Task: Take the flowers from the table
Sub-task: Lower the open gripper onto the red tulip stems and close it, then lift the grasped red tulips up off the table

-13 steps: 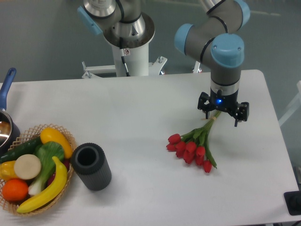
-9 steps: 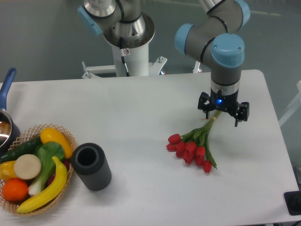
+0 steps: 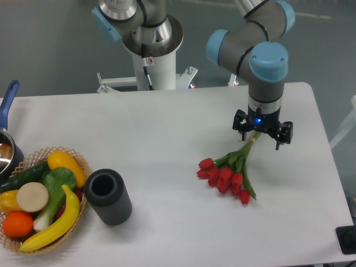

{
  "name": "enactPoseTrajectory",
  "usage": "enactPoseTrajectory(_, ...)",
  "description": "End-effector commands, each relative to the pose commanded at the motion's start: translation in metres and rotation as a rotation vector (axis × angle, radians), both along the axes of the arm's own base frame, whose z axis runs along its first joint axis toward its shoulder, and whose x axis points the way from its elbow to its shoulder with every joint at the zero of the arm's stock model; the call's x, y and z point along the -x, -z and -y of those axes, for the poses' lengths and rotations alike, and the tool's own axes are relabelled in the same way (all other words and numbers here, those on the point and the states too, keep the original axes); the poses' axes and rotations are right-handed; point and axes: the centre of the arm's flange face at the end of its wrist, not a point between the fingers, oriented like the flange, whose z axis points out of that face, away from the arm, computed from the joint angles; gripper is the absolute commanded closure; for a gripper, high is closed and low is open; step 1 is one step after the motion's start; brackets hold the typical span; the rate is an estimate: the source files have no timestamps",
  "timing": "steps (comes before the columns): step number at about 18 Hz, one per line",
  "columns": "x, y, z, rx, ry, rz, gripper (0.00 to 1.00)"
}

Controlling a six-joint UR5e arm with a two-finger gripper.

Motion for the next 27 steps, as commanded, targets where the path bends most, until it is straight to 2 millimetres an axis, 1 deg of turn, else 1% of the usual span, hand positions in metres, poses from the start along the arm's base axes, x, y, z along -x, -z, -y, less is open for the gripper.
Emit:
enactPoseTrajectory(3,-0.014,0.022,0.002,0.019,0.006,0.045,0.00)
enactPoseTrajectory(5,-0.016,0.030,0.001,0.026,0.009,0.059,0.00)
enactPoseTrajectory(7,-0.019,0.034,-0.005,0.026,0.026,0.066,0.00)
enactPoseTrajectory(8,-0.022,0.040,-0.009,0.033,0.043,0.076,0.00)
enactPoseTrajectory(11,-0.023,0.057,-0.013,0.048,0.078,0.102,0.00)
enactPoseTrajectory(12,-0.026,0.061,-0.018,0.052,0.092,0.109,0.00)
enactPoseTrajectory(15,-0.024,0.082,-0.021,0.066,0.115,0.136,0.00)
enactPoseTrajectory(21,-0.018,0.102,-0.032,0.062,0.125,0.118,0.01)
enactPoseTrajectory(22,-0.018,0.104,-0.033,0.063,0.127,0.120,0.15)
enactPoseTrajectory(23,-0.018,0.104,-0.033,0.063,0.127,0.120,0.35)
enactPoseTrajectory(25,-0.019,0.105,-0.032,0.066,0.127,0.123,0.71)
enactPoseTrajectory(26,-0.019,0.106,-0.032,0.069,0.128,0.125,0.84)
enactPoseTrajectory(27,-0.020,0.105,-0.033,0.069,0.124,0.123,0.88)
